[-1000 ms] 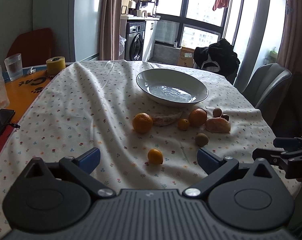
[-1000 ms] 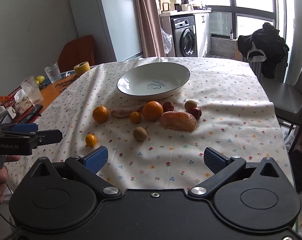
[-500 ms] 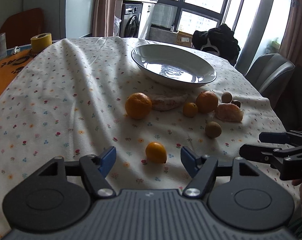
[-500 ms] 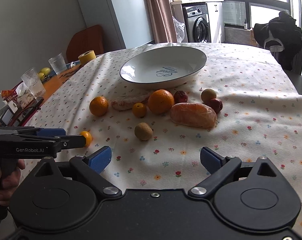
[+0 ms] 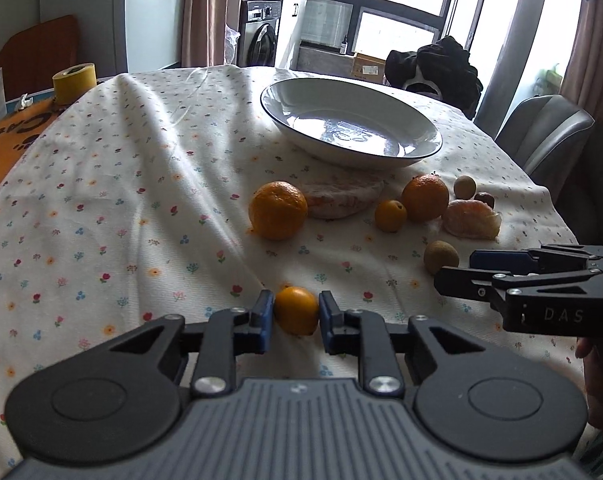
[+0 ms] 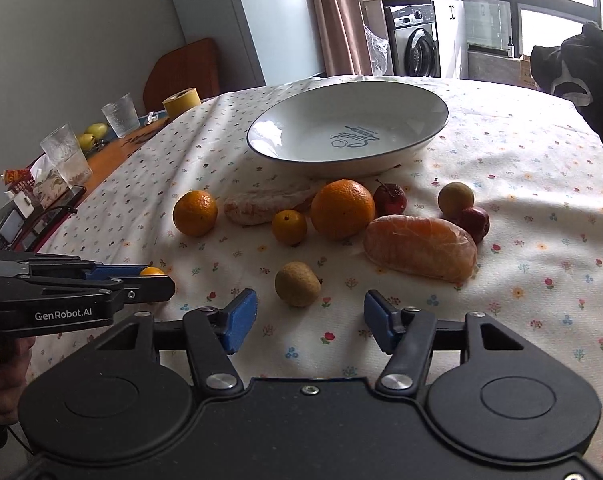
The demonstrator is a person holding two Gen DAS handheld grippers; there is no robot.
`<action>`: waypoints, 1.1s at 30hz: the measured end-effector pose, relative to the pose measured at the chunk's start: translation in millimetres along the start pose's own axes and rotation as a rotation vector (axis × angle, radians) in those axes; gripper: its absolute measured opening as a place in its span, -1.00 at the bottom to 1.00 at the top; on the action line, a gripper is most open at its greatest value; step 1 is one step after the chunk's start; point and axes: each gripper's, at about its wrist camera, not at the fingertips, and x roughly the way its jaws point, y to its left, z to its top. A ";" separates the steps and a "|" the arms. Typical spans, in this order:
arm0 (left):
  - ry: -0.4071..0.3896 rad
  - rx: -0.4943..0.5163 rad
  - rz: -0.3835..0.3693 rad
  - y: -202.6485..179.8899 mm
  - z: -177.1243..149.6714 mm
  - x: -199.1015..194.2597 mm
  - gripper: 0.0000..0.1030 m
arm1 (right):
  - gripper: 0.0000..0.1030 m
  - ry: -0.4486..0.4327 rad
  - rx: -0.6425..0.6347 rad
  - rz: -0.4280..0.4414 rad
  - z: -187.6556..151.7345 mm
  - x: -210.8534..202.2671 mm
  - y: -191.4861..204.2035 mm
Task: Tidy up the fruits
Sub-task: 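Close the right gripper on the brown kiwi, then carry both fruits to the white bowl and open the left gripper over it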
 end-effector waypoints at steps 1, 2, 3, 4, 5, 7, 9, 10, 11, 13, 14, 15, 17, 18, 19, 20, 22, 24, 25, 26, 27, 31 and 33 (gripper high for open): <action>-0.002 -0.003 -0.002 0.6 0.0 0.1 -0.56 | -0.05 0.002 -0.012 -0.002 0.9 1.9 1.6; -0.003 -0.008 -0.005 1.3 0.2 0.1 -0.57 | -0.10 0.003 -0.028 -0.010 2.0 3.1 3.6; -0.007 -0.010 -0.004 1.5 0.2 0.1 -0.57 | -0.28 0.006 -0.038 -0.011 3.1 4.3 4.8; -0.012 -0.010 -0.002 1.4 0.3 0.3 -0.57 | -0.41 0.008 -0.040 -0.007 4.3 5.4 5.1; -0.015 -0.011 0.000 1.3 0.5 0.8 -0.57 | -0.45 0.010 -0.039 -0.007 6.0 6.8 5.0; -0.021 -0.013 0.000 1.0 1.2 1.2 -0.57 | -0.51 0.007 -0.040 -0.006 7.8 8.3 5.0; -0.031 -0.010 0.001 -0.2 2.2 0.6 -0.57 | -0.52 0.002 -0.035 0.006 7.9 8.3 4.4; -0.035 -0.010 0.001 -0.7 2.8 0.2 -0.57 | -0.52 -0.002 -0.034 0.008 8.0 8.6 4.6; -0.041 -0.009 0.000 -1.1 3.9 -0.5 -0.57 | -0.53 -0.006 -0.032 0.005 8.2 8.3 4.9; -0.051 -0.009 0.001 -1.8 6.5 -1.8 -0.57 | -0.53 -0.020 -0.028 0.005 8.7 5.7 4.9; -0.056 -0.010 0.001 -2.1 8.1 -2.5 -0.57 | -0.53 -0.026 -0.028 0.004 9.5 4.2 5.2; -0.062 -0.010 0.000 -2.5 9.8 -3.1 -0.57 | -0.53 -0.033 -0.027 0.002 10.5 2.3 5.1; -0.073 -0.002 0.001 -4.0 13.4 -4.2 -0.57 | -0.53 -0.049 -0.026 -0.003 12.6 -1.6 4.2; -0.083 0.000 0.003 -4.7 15.6 -5.0 -0.57 | -0.53 -0.057 -0.026 -0.008 13.7 -3.3 3.6; -0.087 -0.002 0.003 -4.8 17.7 -5.3 -0.57 | -0.53 -0.066 -0.022 -0.011 15.4 -4.5 3.0; -0.093 -0.003 0.000 -5.1 20.5 -5.9 -0.57 | -0.53 -0.075 -0.020 -0.010 16.7 -6.0 2.4; -0.108 0.004 0.007 -7.0 24.7 -7.3 -0.57 | -0.53 -0.090 -0.017 -0.017 19.4 -8.7 1.8; -0.118 0.005 0.004 -8.1 29.6 -8.4 -0.57 | -0.53 -0.099 -0.014 -0.020 22.0 -9.9 0.5; -0.121 0.006 0.006 -8.7 31.3 -8.6 -0.57 | -0.53 -0.102 -0.010 -0.022 23.4 -10.4 -0.3; -0.126 0.009 0.007 -9.6 33.5 -9.0 -0.57 | -0.53 -0.108 -0.008 -0.024 24.4 -11.4 -0.9; -0.131 0.009 0.006 -9.9 35.5 -9.1 -0.57 | -0.53 -0.116 -0.006 -0.025 25.6 -12.6 -1.8; -0.143 0.014 0.003 -12.0 44.3 -7.9 -0.57 | -0.53 -0.140 -0.001 -0.034 31.6 -15.1 -3.8; -0.147 0.017 -0.001 -13.4 48.7 -6.9 -0.57 | -0.53 -0.147 0.010 -0.036 33.8 -15.8 -6.1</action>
